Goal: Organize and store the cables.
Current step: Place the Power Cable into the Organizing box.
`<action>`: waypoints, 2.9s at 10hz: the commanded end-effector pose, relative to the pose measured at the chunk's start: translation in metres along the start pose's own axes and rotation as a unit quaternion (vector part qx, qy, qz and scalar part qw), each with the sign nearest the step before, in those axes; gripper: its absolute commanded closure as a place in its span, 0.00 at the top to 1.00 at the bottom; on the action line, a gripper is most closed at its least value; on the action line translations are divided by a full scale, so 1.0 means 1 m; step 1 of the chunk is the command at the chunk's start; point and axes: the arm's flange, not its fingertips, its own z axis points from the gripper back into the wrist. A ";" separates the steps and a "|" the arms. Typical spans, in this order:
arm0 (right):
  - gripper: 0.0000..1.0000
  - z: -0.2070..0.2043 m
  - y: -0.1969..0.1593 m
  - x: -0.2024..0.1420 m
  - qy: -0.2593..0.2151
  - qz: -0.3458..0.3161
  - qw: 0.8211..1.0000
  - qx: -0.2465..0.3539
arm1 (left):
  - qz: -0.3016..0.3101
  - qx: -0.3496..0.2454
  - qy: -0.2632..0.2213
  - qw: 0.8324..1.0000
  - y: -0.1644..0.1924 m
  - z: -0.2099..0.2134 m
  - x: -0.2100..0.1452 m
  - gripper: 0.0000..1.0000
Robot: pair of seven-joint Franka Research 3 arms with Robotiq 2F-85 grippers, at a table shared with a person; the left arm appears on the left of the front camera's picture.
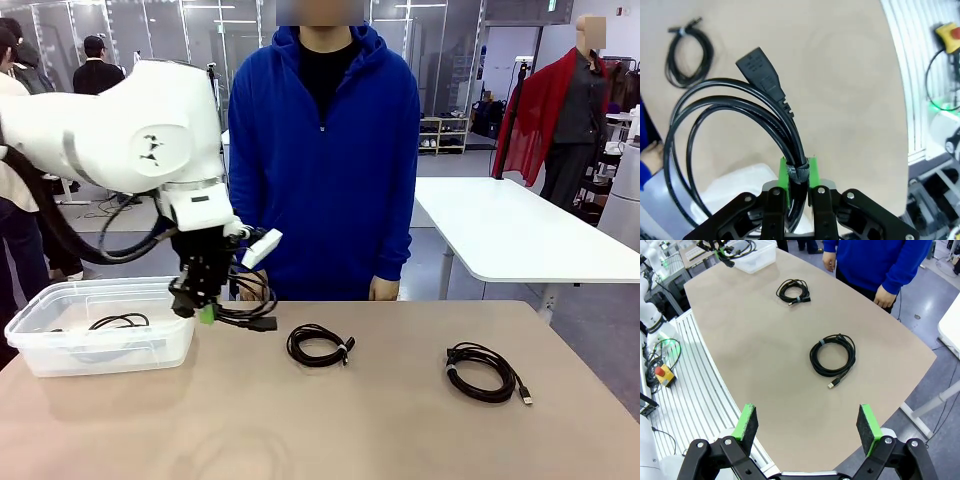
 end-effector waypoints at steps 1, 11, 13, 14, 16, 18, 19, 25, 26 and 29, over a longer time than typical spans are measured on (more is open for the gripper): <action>1.00 0.001 -0.002 0.000 -0.006 0.008 1.000 0.000 | 0.024 0.008 -0.028 0.999 -0.008 0.004 -0.031 0.00; 1.00 0.001 -0.002 0.000 -0.006 0.008 1.000 0.000 | 0.307 0.052 -0.088 0.946 -0.013 -0.019 -0.204 0.00; 1.00 0.001 -0.002 0.000 -0.006 0.008 1.000 0.000 | 0.354 0.051 -0.108 0.928 -0.010 -0.032 -0.230 0.00; 1.00 0.001 -0.002 0.000 -0.006 0.008 1.000 0.000 | 0.372 0.060 -0.122 0.918 -0.008 -0.039 -0.242 0.00; 1.00 0.001 -0.002 0.000 -0.006 0.008 1.000 0.000 | 0.404 0.059 -0.122 0.905 0.001 -0.051 -0.258 0.00; 1.00 0.001 -0.002 0.000 -0.006 0.008 1.000 0.000 | 0.412 0.054 -0.124 0.901 0.011 -0.056 -0.265 0.00; 1.00 0.001 -0.002 0.000 -0.006 0.008 1.000 0.000 | 0.408 0.052 -0.122 0.903 0.013 -0.056 -0.264 0.00; 1.00 0.001 -0.002 0.000 -0.006 0.008 1.000 0.000 | 0.401 0.045 -0.117 0.907 0.008 -0.064 -0.264 0.00; 1.00 0.001 -0.002 0.000 -0.006 0.008 1.000 0.000 | 0.401 0.045 -0.117 0.907 0.008 -0.064 -0.264 0.00; 1.00 0.001 -0.002 0.000 -0.006 0.008 1.000 0.000 | 0.398 0.028 -0.121 0.909 0.012 -0.069 -0.270 0.17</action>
